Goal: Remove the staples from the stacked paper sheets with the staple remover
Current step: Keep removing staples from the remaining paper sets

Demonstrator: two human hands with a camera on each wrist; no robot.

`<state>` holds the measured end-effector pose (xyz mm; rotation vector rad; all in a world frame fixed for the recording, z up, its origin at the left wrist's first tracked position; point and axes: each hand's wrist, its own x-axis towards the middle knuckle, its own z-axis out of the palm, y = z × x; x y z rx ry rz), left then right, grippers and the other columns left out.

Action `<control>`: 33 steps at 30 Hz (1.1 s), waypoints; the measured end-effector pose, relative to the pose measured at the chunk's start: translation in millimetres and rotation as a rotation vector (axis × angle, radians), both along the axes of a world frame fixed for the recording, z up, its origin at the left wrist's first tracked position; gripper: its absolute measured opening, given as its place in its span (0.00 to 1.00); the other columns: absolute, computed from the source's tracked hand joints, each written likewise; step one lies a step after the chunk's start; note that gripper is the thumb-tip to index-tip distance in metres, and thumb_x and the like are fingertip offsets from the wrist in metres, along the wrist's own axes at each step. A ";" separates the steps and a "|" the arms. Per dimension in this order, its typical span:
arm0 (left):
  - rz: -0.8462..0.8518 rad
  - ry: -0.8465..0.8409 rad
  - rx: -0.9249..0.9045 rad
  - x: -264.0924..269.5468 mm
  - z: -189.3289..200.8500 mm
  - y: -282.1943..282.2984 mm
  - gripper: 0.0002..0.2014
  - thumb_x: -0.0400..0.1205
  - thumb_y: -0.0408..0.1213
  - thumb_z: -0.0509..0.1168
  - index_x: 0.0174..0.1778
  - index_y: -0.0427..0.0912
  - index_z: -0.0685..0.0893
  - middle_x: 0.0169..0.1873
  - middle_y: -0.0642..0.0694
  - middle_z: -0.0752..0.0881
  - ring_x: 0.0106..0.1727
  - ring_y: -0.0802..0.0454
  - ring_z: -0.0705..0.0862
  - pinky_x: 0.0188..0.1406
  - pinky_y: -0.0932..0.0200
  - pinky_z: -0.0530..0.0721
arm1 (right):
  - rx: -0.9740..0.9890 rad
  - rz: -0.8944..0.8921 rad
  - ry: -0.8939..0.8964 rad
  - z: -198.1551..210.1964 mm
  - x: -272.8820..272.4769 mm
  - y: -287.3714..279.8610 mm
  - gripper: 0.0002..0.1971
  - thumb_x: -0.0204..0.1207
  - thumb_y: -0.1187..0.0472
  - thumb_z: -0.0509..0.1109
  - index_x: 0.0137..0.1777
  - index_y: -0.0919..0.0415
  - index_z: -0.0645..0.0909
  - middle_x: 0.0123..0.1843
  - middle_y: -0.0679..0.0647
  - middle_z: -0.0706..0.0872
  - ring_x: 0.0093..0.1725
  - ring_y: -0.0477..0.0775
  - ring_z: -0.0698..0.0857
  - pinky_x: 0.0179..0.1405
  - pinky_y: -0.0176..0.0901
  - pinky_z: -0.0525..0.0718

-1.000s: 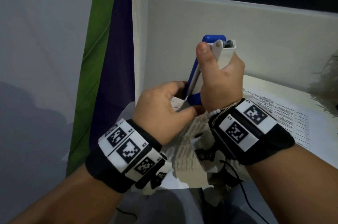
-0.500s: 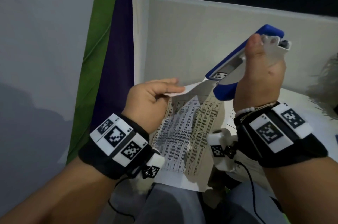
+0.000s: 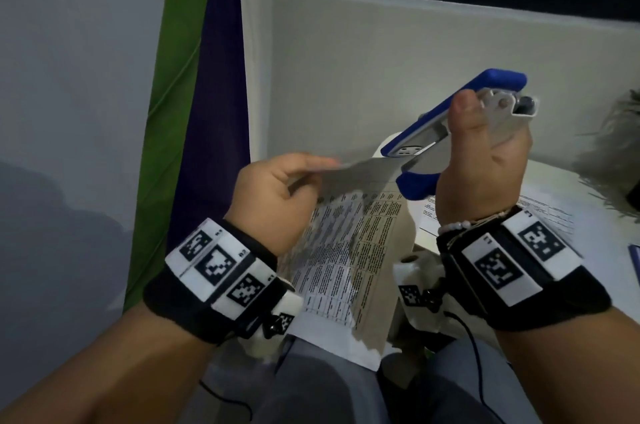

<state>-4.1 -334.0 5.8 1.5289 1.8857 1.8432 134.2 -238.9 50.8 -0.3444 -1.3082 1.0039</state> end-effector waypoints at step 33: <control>0.038 0.108 -0.066 32.3 21.2 -12.8 0.29 0.52 0.62 0.78 0.49 0.70 0.78 0.44 0.71 0.82 0.49 0.68 0.84 0.51 0.59 0.86 | 0.001 0.007 -0.127 20.9 -24.5 -24.7 0.09 0.76 0.53 0.64 0.37 0.52 0.72 0.22 0.36 0.75 0.24 0.33 0.74 0.27 0.22 0.71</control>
